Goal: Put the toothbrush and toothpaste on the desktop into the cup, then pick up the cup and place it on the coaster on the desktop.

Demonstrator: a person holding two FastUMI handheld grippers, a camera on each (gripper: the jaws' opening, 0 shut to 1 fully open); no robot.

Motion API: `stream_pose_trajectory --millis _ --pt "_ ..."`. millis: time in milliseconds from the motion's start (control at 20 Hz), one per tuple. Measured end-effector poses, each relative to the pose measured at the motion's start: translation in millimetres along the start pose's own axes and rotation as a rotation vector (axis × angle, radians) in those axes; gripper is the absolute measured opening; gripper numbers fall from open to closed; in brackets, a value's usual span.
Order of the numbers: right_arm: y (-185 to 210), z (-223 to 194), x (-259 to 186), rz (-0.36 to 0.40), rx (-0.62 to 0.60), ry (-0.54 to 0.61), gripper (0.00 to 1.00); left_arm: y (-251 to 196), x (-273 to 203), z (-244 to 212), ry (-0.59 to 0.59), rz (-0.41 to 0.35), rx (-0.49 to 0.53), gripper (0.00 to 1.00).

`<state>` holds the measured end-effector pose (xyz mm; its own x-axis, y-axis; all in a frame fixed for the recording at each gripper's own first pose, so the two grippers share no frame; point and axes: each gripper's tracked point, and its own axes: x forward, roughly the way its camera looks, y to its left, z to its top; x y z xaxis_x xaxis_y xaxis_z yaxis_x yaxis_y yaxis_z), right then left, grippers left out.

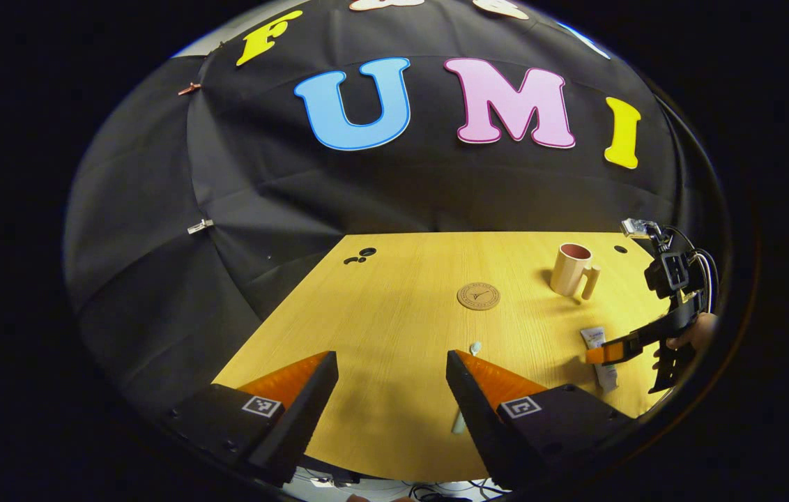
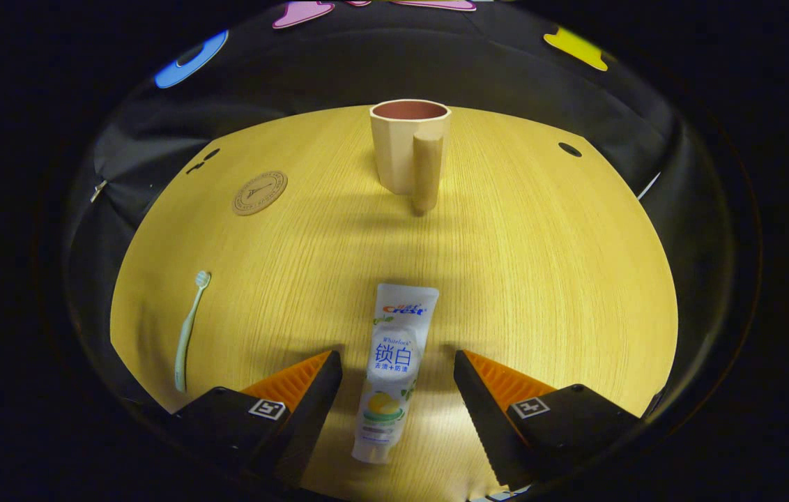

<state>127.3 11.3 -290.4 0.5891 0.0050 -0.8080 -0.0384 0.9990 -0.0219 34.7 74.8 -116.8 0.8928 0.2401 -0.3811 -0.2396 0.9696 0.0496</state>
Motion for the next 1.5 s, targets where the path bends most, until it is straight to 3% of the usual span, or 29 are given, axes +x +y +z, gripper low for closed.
stream_pose_trajectory --millis 250,600,750,800,850,950,1100,1200,1500 --pt "0.3 -11.6 4.4 -0.026 -0.004 0.038 0.97 0.2 2.7 -3.5 0.006 -0.001 0.014 0.98" --pt "4.0 -11.3 6.4 -0.025 -0.012 0.074 0.43 2.4 5.5 -6.8 0.01 -0.005 0.012 0.98" --pt "5.7 -10.4 6.0 0.003 -0.057 0.097 0.47 1.1 6.0 -8.6 0.012 -0.014 0.009 0.98" --pt "5.8 -10.4 5.7 0.014 -0.072 0.095 0.43 -0.3 6.2 -10.1 0.013 -0.019 0.008 0.98" --pt "5.9 -9.8 7.0 0.019 -0.082 0.085 0.47 -1.7 7.4 -10.4 0.014 -0.024 0.008 0.98" --pt "7.5 -9.9 4.6 0.036 -0.098 0.072 0.42 -3.5 10.3 -14.8 0.028 -0.033 0.006 0.98" --pt "11.5 -6.8 4.3 0.076 -0.059 0.056 0.23 -7.3 14.9 -20.7 0.047 -0.05 0.006 0.98" --pt "14.0 -9.7 2.0 0.117 -0.044 0.06 0.17 -10.2 20.3 -25.5 0.061 -0.069 0.013 0.99" --pt "6.2 -0.3 -26.8 0.136 -0.055 -0.021 0.17 -39.1 44.7 -45.1 0.165 -0.208 -0.002 0.99"
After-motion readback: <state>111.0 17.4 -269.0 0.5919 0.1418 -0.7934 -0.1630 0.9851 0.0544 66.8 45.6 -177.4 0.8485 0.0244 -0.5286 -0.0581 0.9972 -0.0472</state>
